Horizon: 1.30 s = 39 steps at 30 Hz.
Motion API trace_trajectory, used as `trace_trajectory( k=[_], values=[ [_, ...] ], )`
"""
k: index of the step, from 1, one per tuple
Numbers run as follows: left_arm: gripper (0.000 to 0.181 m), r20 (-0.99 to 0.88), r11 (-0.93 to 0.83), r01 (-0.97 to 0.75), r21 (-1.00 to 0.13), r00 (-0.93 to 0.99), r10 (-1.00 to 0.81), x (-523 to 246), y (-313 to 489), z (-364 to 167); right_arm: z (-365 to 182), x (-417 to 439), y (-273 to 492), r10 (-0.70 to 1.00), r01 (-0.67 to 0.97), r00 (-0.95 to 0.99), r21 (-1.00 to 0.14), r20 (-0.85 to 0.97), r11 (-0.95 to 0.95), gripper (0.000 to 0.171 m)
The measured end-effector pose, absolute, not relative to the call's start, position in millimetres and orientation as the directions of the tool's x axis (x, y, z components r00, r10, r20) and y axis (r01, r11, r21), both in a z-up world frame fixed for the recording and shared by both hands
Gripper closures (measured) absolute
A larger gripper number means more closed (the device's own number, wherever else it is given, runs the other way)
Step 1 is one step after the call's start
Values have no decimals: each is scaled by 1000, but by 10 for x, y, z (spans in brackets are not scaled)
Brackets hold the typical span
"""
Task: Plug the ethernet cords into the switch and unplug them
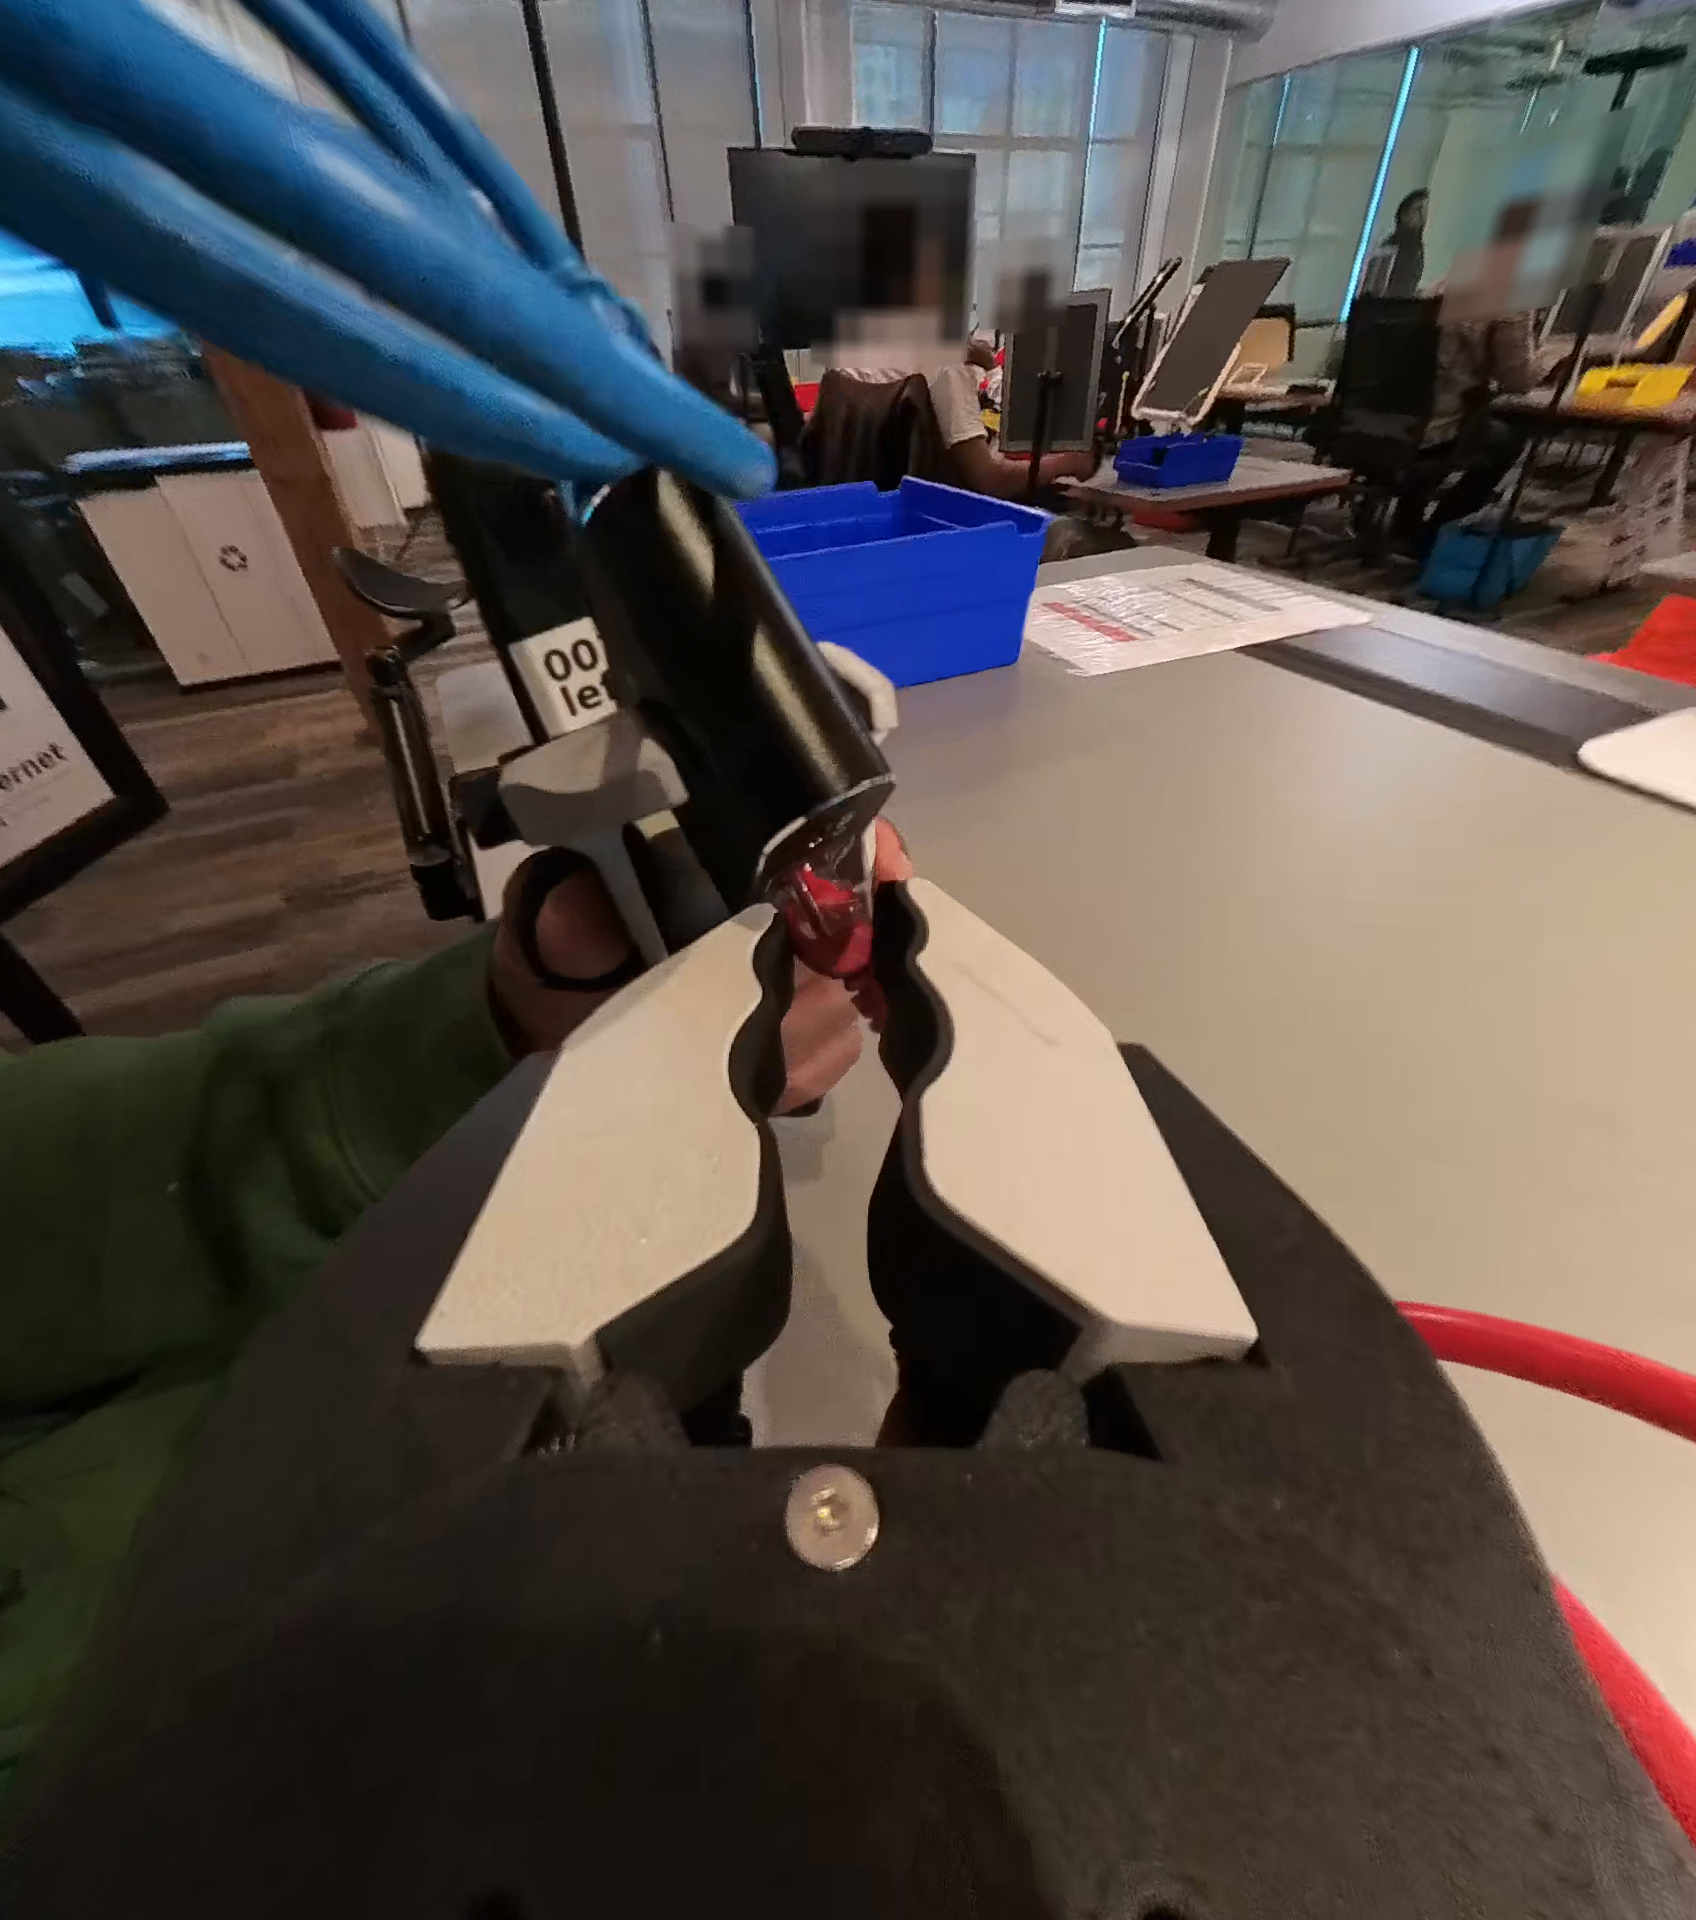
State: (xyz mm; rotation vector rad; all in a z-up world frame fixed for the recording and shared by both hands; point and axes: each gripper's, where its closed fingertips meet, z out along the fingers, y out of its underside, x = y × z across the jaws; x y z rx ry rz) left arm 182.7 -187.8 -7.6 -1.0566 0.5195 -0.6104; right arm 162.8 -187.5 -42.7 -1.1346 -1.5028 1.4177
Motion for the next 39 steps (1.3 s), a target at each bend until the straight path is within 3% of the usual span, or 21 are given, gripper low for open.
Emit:
trace_trajectory(
  k=[5,7,9,13,20,24,28,33,39],
  values=[
    [152,-131,370,150,-917,762,-634,1807,-1832,-101,-460,1611,-1814,950,104,-302,-993,-82,-52,156],
    [150,-131,470,261,-843,748,-651,1681,-2058,79,-472,1625,-1452,991,74,-129,-997,-31,-22,156],
    [151,-45,517,380,-767,772,-633,1359,-2225,176,-492,1754,-1024,989,51,-86,-992,-116,-112,156],
    [152,82,461,406,-789,814,-575,1040,-2148,96,-553,1959,-810,978,82,-138,-986,-155,-144,156],
    [152,252,196,406,-893,809,-531,1111,-1741,-277,-785,1958,-902,942,259,-237,-950,-236,-172,155],
    [153,287,185,442,-878,795,-535,1081,-1730,-281,-926,1897,-767,946,303,-154,-925,-286,-231,153],
    [154,330,174,480,-860,782,-529,1033,-1722,-291,-817,1921,-732,951,281,-129,-930,-282,-238,129],
    [152,345,168,489,-856,782,-518,1013,-1706,-302,-723,2122,-760,971,319,-129,-935,-201,-152,124],
    [153,350,157,490,-858,779,-520,1026,-1699,-309,-1145,2504,-824,989,558,-138,-829,-49,37,126]
  ],
)
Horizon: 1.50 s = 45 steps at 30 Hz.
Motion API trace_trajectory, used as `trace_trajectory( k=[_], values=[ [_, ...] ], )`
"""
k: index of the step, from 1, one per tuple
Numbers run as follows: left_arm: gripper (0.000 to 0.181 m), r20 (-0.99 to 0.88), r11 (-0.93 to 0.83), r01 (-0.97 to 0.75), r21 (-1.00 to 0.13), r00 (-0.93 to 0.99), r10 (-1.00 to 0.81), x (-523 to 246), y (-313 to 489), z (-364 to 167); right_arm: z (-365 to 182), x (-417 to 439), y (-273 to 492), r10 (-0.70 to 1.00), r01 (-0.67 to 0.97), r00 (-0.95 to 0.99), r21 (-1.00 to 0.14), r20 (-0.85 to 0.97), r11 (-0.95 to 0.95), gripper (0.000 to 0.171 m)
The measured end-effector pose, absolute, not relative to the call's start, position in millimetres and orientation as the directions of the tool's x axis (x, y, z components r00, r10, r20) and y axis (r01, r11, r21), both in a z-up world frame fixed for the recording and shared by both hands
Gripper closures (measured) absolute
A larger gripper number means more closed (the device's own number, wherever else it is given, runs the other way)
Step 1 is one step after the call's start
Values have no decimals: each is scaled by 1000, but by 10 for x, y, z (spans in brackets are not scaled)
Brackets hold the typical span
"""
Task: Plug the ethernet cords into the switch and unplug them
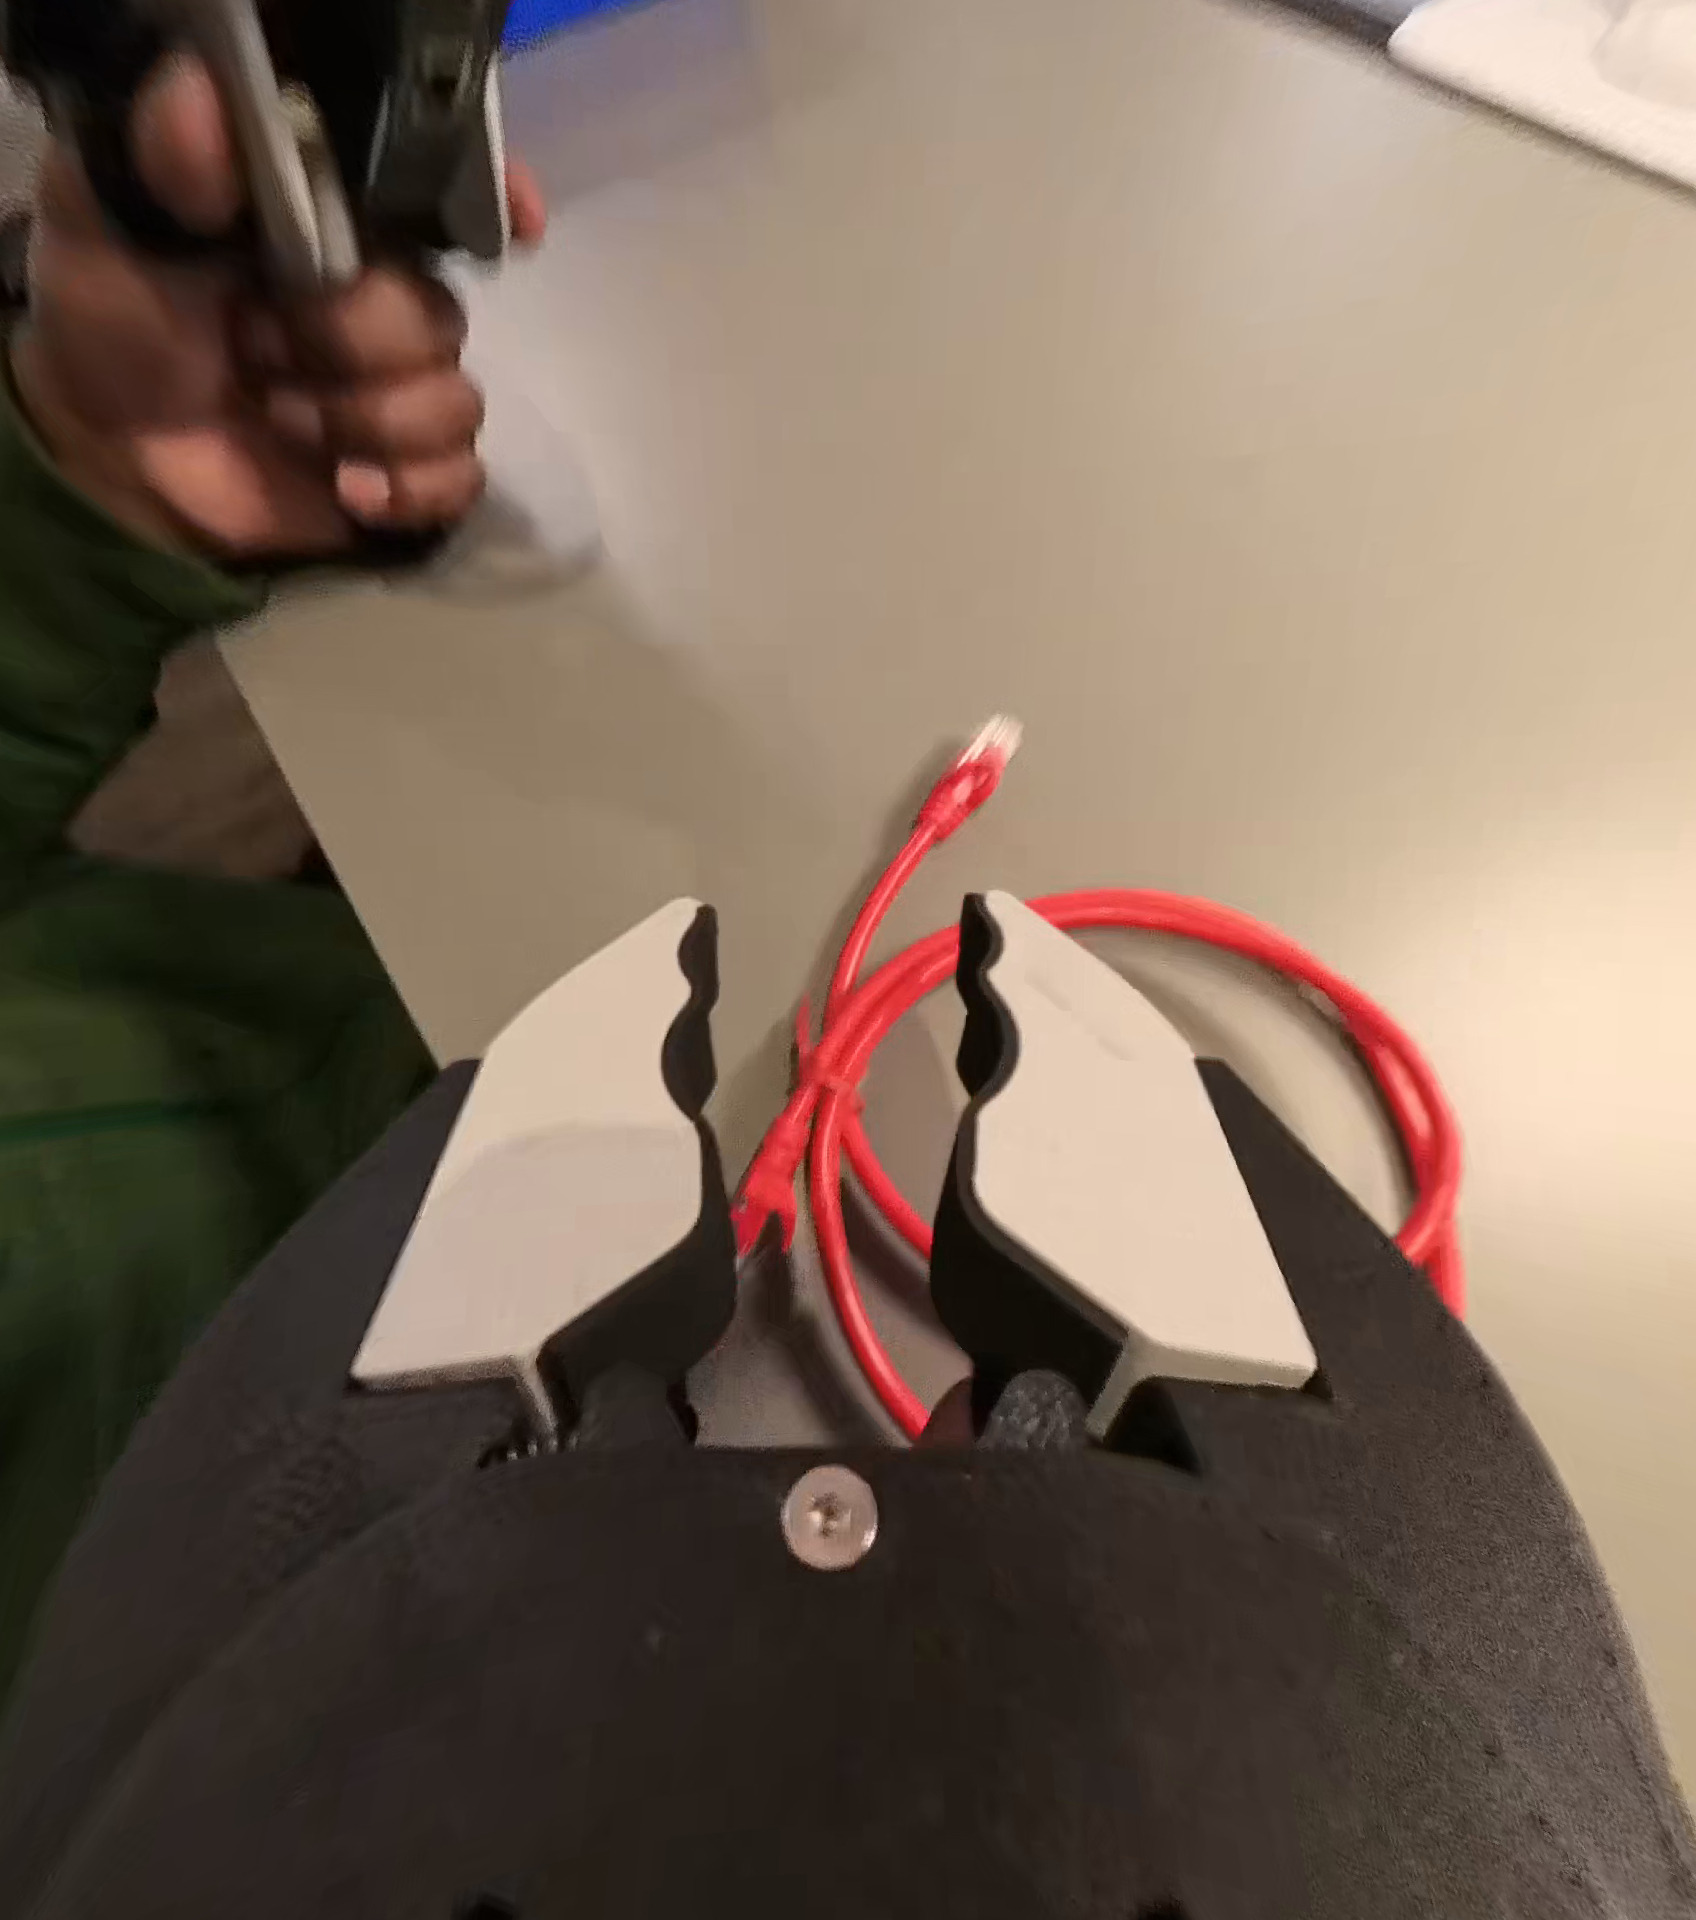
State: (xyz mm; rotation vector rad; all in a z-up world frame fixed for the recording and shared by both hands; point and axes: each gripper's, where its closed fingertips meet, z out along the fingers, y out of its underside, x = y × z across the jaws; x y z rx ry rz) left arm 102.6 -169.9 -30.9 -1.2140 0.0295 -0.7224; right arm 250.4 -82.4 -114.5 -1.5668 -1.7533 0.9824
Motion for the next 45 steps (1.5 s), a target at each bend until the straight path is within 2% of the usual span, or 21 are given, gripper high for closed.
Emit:
trace_trajectory(
  k=[4,5,6,7,10,13,20,28,31,37,43,45],
  values=[
    [153,343,162,486,-859,782,-521,1036,-1707,-305,-1697,2627,-937,983,710,-180,-696,-37,104,121],
    [153,343,164,486,-858,781,-522,1036,-1711,-304,-1763,2627,-895,985,724,-170,-677,13,134,125],
    [152,344,165,488,-857,780,-522,1036,-1714,-302,-1746,2624,-887,985,720,-166,-678,38,148,143],
    [152,344,164,489,-857,780,-523,1036,-1713,-303,-1753,2636,-897,983,730,-178,-663,53,168,149],
    [152,342,165,487,-858,780,-524,1040,-1715,-302,-1751,2630,-880,976,725,-194,-655,99,211,153],
    [152,340,164,485,-859,780,-524,1044,-1715,-302,-1713,2620,-693,962,716,-161,-645,220,267,156],
    [153,344,162,488,-858,779,-524,1041,-1710,-305,-1189,2698,-432,936,589,-35,-749,351,303,158],
    [153,346,162,488,-858,781,-521,1037,-1706,-307,-14,3491,349,835,391,347,-875,427,285,158],
    [153,348,158,489,-858,779,-521,1038,-1700,-312,146,3779,808,815,367,426,-899,392,240,158],
    [153,350,157,490,-858,780,-519,1034,-1698,-314,-322,3899,1737,834,407,490,-913,253,38,158],
    [153,359,147,495,-856,775,-521,1028,-1682,-322,-945,3888,1975,824,600,468,-799,319,-31,156],
    [153,355,152,494,-856,776,-521,1028,-1688,-318,-1040,3915,1998,816,644,455,-765,356,-25,146]
  ],
)
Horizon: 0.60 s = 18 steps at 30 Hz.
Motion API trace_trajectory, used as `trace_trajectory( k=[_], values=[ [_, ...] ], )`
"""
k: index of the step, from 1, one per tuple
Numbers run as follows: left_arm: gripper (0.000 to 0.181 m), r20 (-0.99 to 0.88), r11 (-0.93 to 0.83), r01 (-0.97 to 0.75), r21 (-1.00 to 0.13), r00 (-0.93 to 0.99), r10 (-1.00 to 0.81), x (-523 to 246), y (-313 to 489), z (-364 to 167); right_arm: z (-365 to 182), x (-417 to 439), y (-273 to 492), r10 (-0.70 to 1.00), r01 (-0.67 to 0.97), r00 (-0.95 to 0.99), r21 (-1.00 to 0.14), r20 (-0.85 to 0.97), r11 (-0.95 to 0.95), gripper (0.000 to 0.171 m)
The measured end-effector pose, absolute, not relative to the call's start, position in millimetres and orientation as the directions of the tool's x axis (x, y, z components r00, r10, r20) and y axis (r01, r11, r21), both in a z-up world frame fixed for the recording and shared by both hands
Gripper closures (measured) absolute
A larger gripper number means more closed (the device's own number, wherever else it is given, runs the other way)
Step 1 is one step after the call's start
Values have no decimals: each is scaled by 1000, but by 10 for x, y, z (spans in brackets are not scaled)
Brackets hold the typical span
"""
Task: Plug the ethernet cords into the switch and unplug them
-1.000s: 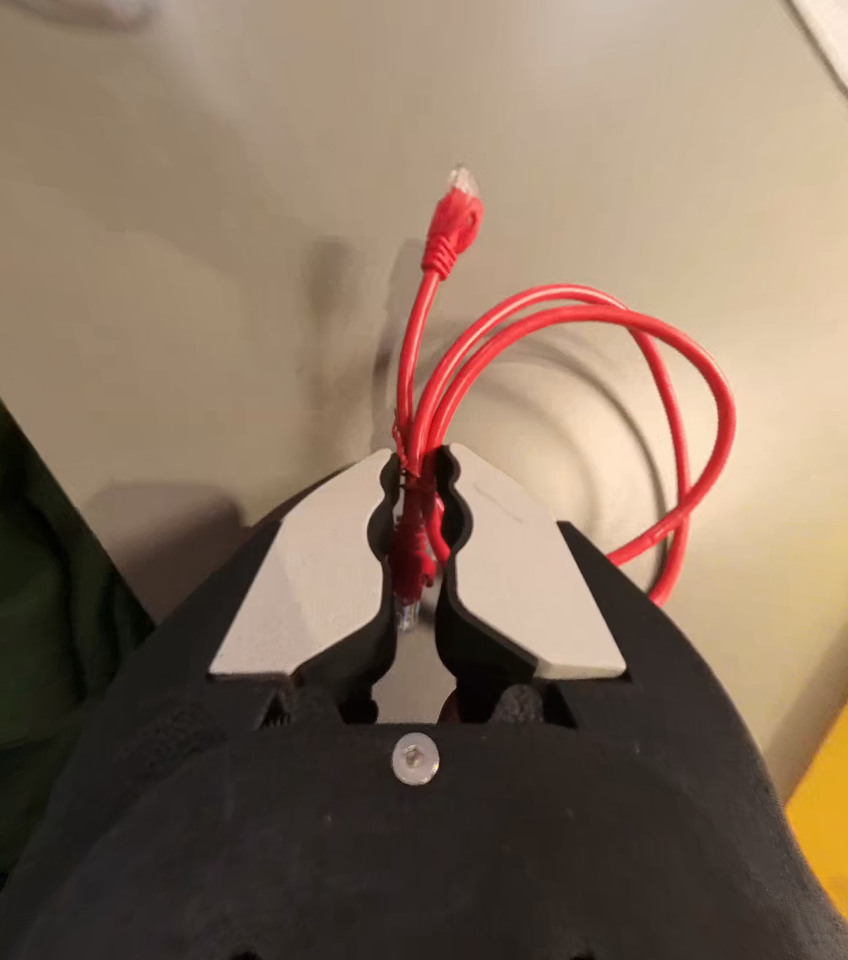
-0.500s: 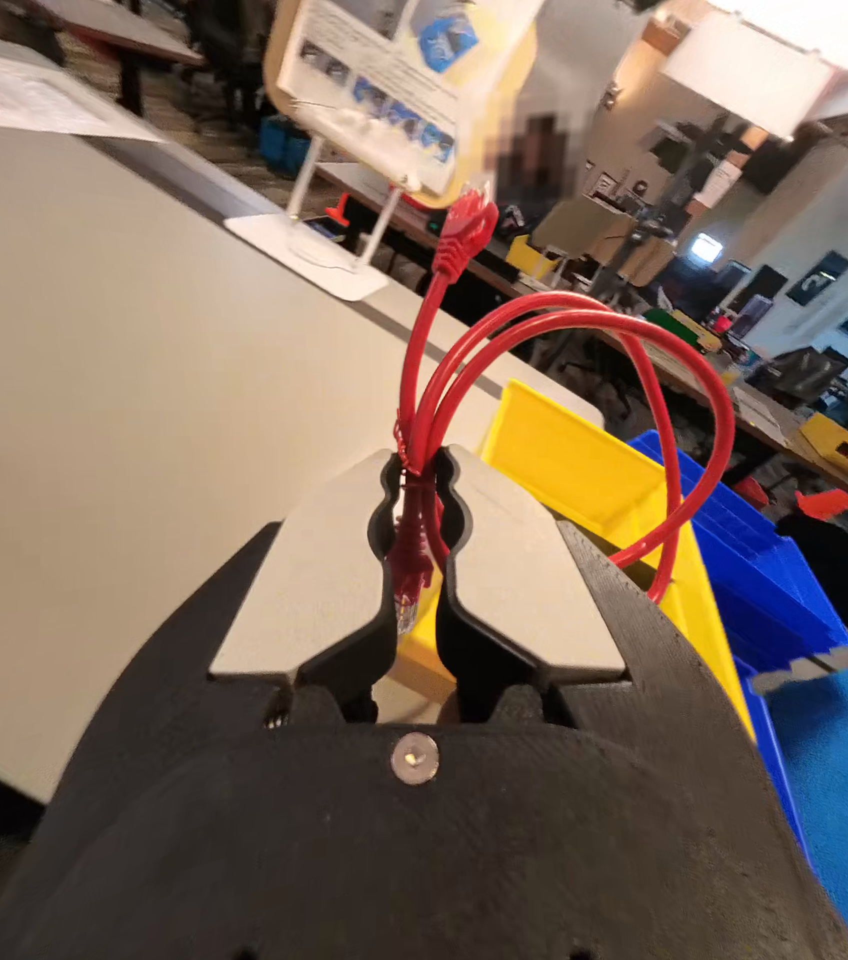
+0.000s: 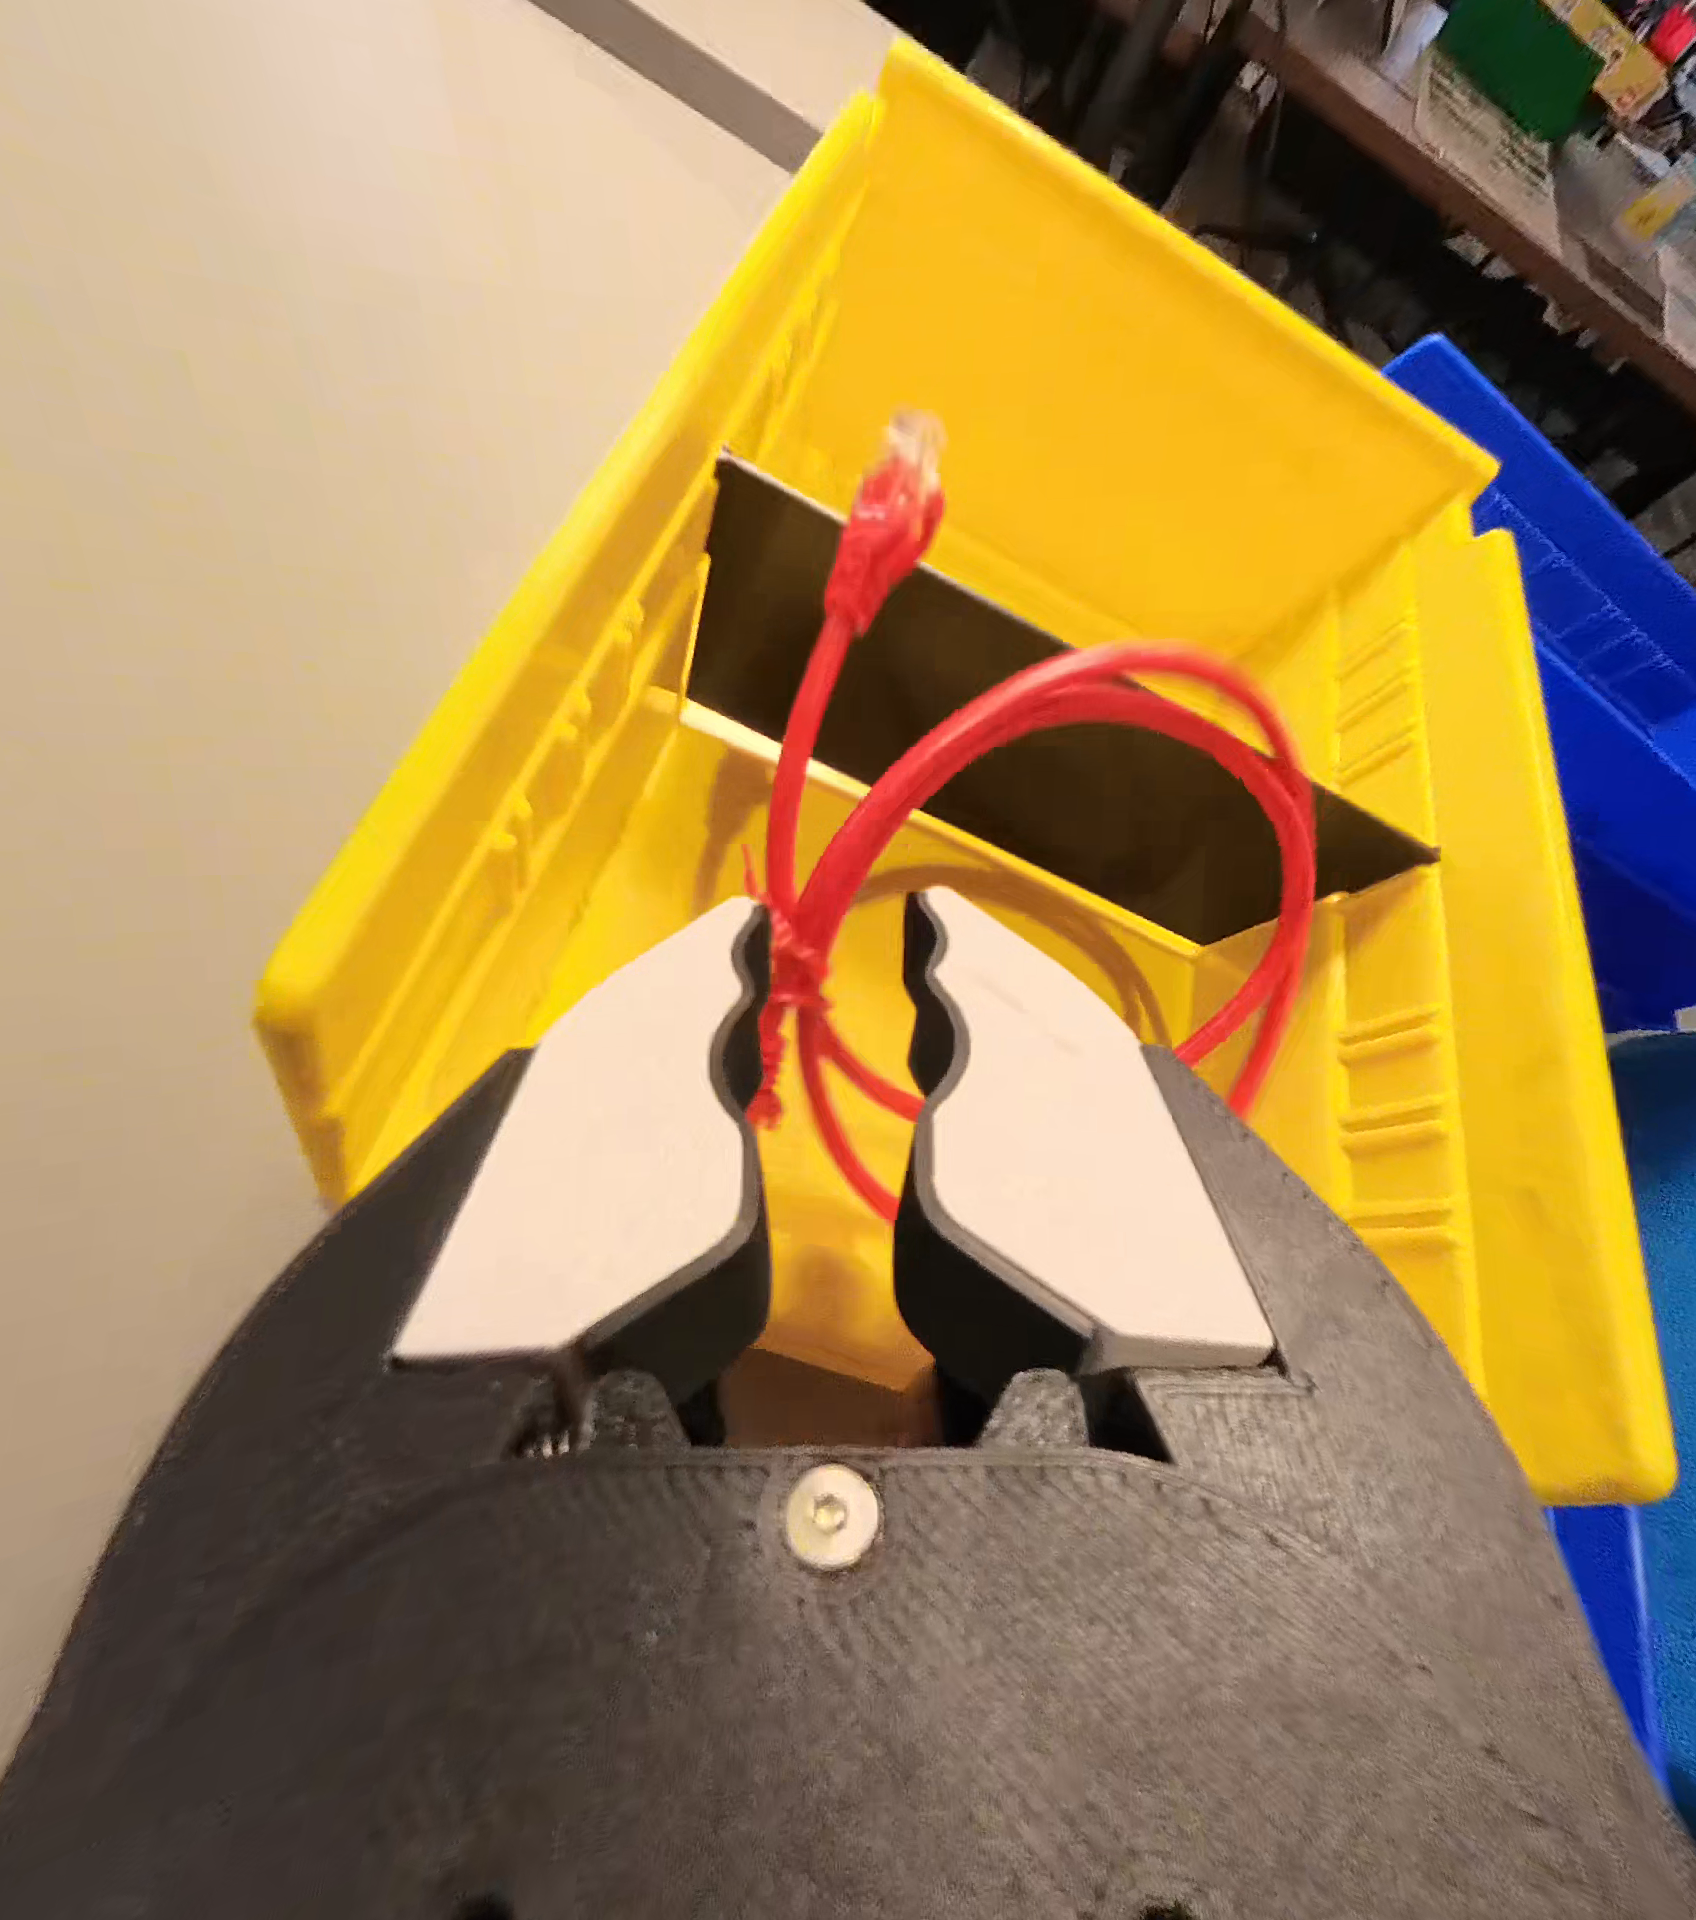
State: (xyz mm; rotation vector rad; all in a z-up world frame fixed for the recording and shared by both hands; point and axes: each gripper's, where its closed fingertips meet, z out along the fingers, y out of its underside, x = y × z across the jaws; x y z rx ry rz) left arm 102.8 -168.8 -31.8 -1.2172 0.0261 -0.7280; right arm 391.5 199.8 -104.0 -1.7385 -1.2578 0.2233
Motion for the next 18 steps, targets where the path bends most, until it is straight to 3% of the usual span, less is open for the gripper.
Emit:
trace_trajectory(
  k=[3,9,13,18],
  values=[
    [153,353,157,493,-856,778,-520,1027,-1696,-314,-951,3959,1960,821,611,462,-791,334,-22,133],
    [153,344,155,484,-861,779,-524,1048,-1701,-313,-424,4015,1562,842,447,457,-893,285,60,131],
    [154,338,148,470,-870,787,-516,1065,-1689,-324,-209,3700,894,893,359,332,-916,304,178,137],
    [154,321,151,429,-891,828,-459,1054,-1657,-348,-396,2984,-16,926,345,81,-882,368,320,138]
  ],
)
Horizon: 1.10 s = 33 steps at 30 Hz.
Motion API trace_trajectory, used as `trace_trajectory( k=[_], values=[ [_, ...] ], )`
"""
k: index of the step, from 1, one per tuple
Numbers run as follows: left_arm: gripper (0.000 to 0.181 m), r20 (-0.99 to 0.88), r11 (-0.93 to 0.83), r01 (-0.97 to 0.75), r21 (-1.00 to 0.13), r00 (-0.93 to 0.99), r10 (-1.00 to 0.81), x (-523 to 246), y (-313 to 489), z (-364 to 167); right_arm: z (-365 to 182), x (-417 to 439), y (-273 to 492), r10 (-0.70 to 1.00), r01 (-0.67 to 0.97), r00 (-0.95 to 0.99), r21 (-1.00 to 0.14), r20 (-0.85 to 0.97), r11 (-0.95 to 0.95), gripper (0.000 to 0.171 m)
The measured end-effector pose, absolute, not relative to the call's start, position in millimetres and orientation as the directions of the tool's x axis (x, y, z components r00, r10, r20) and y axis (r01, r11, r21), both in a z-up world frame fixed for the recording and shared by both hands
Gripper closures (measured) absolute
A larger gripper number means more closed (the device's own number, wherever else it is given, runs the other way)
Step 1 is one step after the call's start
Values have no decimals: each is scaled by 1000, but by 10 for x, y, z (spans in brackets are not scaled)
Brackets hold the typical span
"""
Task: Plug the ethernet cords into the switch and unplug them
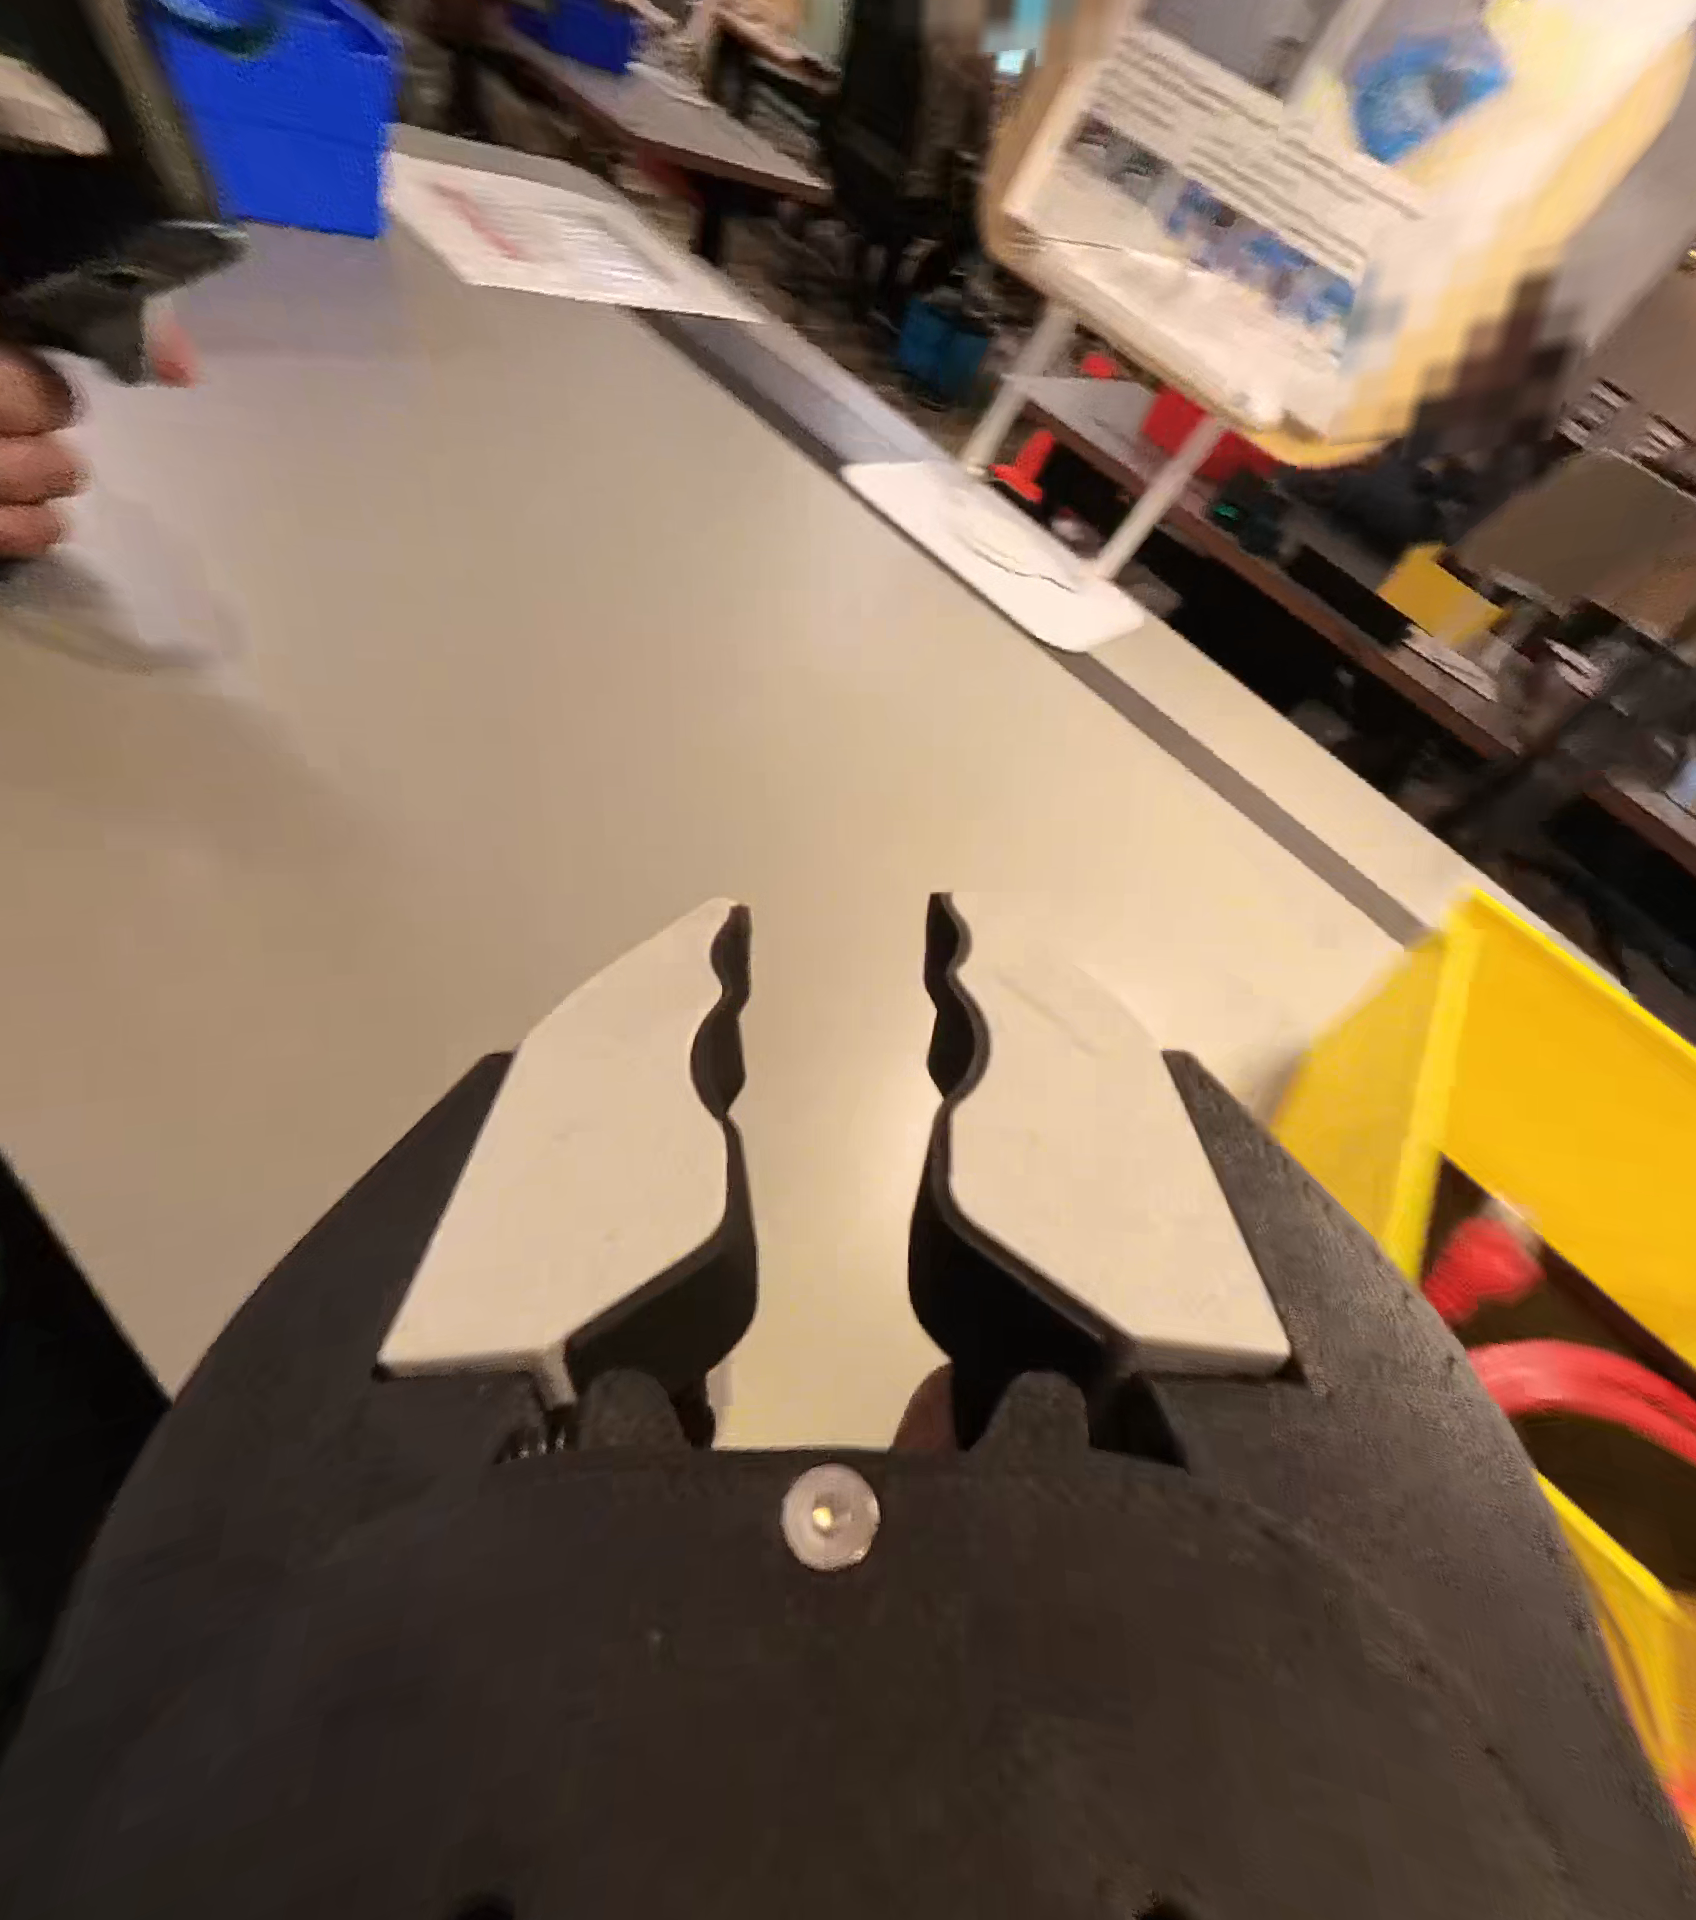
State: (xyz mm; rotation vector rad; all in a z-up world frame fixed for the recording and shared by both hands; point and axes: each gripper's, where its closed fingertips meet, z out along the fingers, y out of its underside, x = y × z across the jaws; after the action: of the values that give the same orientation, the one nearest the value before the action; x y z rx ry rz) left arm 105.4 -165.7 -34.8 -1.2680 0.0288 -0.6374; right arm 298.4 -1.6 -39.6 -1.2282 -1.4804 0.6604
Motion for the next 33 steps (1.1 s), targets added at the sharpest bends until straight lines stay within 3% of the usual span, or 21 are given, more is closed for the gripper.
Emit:
trace_trajectory(
  k=[7,13,18,23,29,33],
  values=[
    [154,193,90,226,-970,940,-281,948,-1528,-478,-881,2129,-929,888,335,-172,-823,426,459,138],
    [152,95,-322,41,-946,983,-154,826,-1435,-1035,-803,1835,-1252,806,191,-191,-784,560,590,138],
    [154,54,-493,-44,-869,982,-183,901,-1476,-1175,-641,1786,-1534,666,78,-219,-667,713,741,138],
    [153,-143,-511,-246,-824,962,-233,1009,-1437,-1037,-598,1650,-1516,413,122,-214,-396,885,910,139],
    [153,-456,-466,-532,-707,847,-273,1103,-1350,-819,-274,1557,-1556,324,76,-219,-314,921,946,146],
    [153,-569,-449,-644,-619,762,-309,1187,-1281,-729,-367,1463,-1471,192,137,-291,-158,937,978,147]
  ],
)
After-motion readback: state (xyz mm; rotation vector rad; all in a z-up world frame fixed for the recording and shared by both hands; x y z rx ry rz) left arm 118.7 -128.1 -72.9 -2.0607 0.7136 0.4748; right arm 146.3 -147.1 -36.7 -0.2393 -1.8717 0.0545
